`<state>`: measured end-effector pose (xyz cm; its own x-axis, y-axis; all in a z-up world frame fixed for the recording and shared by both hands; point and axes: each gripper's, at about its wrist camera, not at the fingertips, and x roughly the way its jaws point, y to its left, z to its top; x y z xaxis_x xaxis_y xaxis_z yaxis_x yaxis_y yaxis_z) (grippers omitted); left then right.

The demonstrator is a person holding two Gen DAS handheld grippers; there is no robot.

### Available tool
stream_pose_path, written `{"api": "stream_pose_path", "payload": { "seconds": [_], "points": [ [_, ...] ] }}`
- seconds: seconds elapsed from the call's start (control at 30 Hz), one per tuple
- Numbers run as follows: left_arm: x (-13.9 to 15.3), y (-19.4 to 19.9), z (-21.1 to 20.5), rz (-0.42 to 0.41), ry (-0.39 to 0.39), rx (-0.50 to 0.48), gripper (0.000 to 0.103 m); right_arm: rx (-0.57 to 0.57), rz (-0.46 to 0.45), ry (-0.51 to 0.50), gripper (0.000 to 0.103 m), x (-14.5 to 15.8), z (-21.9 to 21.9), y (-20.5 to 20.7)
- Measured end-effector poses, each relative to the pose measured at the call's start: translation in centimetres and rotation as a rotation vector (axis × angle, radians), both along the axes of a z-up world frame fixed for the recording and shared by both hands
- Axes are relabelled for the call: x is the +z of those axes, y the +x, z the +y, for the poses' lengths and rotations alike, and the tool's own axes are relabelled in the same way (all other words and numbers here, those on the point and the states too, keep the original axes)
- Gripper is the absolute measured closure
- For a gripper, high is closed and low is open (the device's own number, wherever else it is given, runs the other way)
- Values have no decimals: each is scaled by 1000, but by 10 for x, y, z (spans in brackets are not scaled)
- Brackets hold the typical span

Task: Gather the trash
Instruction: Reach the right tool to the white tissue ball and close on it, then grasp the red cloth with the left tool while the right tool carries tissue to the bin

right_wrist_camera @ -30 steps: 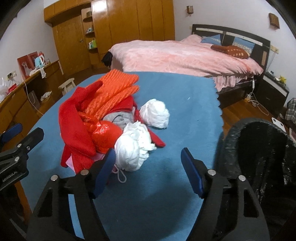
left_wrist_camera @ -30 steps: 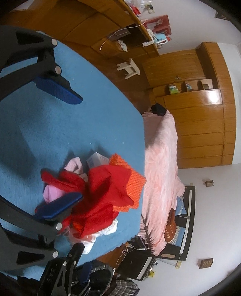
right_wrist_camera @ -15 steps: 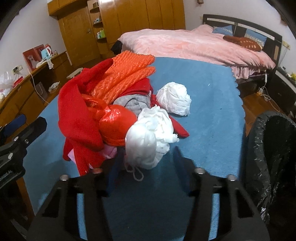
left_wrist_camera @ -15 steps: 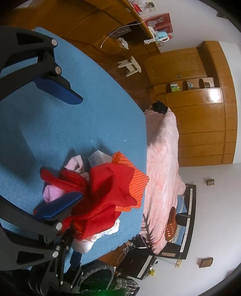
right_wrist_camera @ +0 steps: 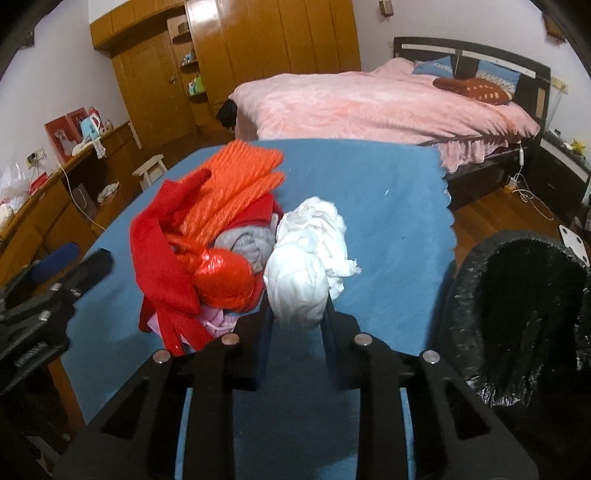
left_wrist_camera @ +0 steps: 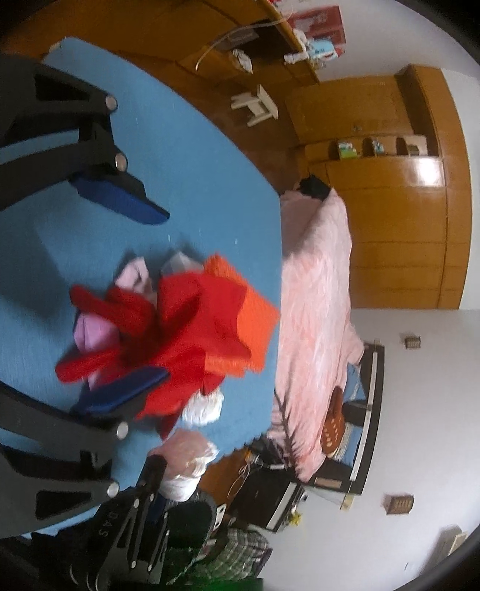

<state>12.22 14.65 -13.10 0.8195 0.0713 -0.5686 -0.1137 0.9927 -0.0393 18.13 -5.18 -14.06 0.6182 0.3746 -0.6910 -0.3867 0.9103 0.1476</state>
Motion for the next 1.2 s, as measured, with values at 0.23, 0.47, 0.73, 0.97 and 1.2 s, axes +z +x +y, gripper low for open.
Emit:
{"api": "stream_pose_path", "payload": {
  "seconds": [0.23,0.47,0.73,0.97,1.2],
  "points": [
    [-11,22,-18,48,-15,-41,51,3,-14,-12,79,3,-3,4],
    [-15,31,-19,73,-58,-79,93,4,-9,-4,79,2,-3,3],
    [6,21,-14,17,-45,-66,100,4,-25,10,79,9,-6,0],
    [40,11,-11,-53,-68,-70,101,3,-80,43,79,35,-14,-7],
    [74,1,-32,-119,-89,-142,101,-25,-125,68,79,61,-36,-15]
  ]
}}
